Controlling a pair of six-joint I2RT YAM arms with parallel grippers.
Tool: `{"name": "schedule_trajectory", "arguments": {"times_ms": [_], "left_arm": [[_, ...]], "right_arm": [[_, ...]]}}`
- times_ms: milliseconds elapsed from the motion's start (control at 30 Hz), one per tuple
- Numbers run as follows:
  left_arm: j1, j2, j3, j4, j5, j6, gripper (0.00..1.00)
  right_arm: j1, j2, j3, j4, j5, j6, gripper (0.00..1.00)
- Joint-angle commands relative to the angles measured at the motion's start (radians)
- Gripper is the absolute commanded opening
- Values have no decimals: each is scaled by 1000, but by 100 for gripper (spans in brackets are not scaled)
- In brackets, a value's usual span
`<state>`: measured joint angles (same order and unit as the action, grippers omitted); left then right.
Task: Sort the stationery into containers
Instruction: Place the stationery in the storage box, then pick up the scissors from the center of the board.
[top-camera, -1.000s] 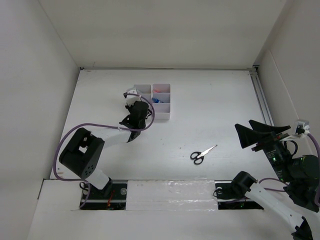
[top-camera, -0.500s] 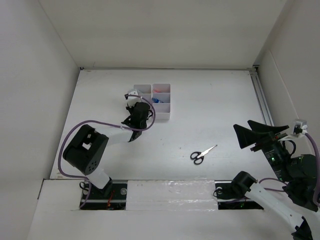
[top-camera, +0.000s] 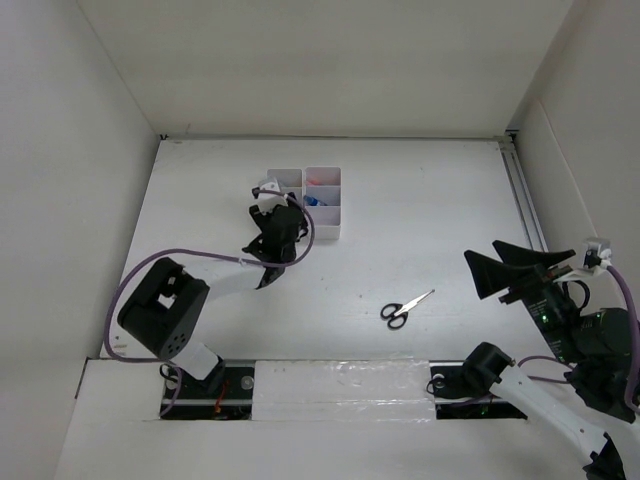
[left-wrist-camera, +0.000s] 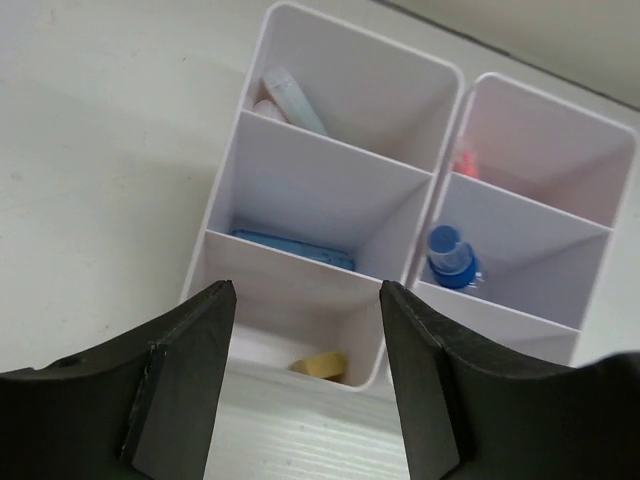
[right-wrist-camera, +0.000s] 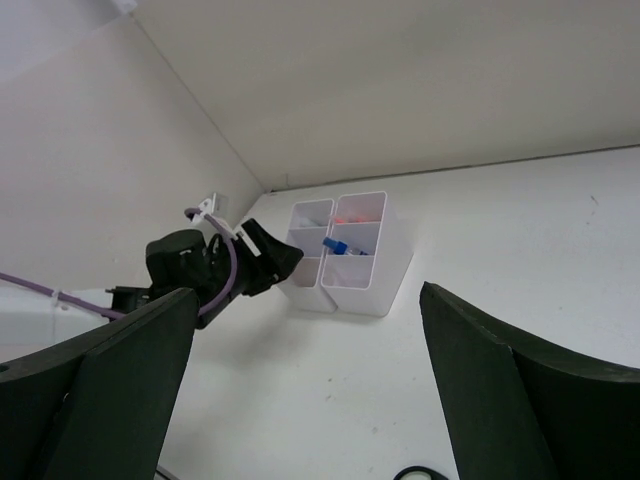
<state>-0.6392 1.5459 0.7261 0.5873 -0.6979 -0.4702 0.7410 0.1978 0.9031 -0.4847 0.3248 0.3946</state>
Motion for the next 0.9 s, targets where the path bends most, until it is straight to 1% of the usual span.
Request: {"name": "schedule_trajectory", "arguments": {"times_ms": [0,33,67,100,133,167,200,233,267,367,400,467,500,533,567,600,633,667,700,767,833,867], "left_arm": [[-34,-81,-7,46,-38,24,56],[-54,-113,-16,46,-66,33,58],[-66,-131,-16,46,-77,33,62],[-80,-153,-27,46,-89,50,69],[-109,-199,-27,19,-103,50,82],[-120,-223,-27,3,-103,60,100],[-120,-248,-27,-9,-77,76,100],[-120,-276,-27,-26,-22,76,100],[-120,-324,-27,-53,86,76,100],[-120,-397,-46,-96,292,87,100],[-120,-408,-47,-107,428,87,100],[-120,-408,-73,-107,568,99,100],[-120,-408,-73,-107,691,99,100],[-120,-367,-73,-107,743,114,100],[-120,-366,-57,-107,802,114,100],[-120,-315,-47,-119,849,114,100],[-129,-285,-37,-119,938,114,100],[-140,-256,-12,-135,960,129,100],[-186,-203,2,-161,936,155,100],[-238,-149,36,-196,910,191,100],[-289,-84,81,-222,882,191,100],[-289,-72,81,-222,897,191,100]], "right_arm": [[6,25,5,54,-26,-17,98],[6,25,5,63,-36,-17,98],[6,34,5,63,-36,-17,98],[6,34,5,63,-36,-17,98],[6,34,5,63,-36,-17,99],[6,34,5,63,-36,-26,99],[6,34,5,63,-24,-26,99],[6,34,5,51,-15,-42,99],[6,34,20,37,12,-51,99],[6,43,78,5,60,-91,100],[6,43,107,-17,78,-91,100],[6,52,134,-38,114,-118,100],[6,52,144,-63,140,-119,100],[6,61,155,-75,151,-119,100],[6,74,167,-75,151,-134,100],[6,84,168,-86,151,-134,100],[6,95,177,-98,129,-134,100],[6,107,177,-98,119,-134,100],[6,127,177,-109,109,-134,100],[6,137,177,-124,121,-120,100],[6,128,158,-124,137,-93,100],[6,127,140,-133,155,-80,100]]}}
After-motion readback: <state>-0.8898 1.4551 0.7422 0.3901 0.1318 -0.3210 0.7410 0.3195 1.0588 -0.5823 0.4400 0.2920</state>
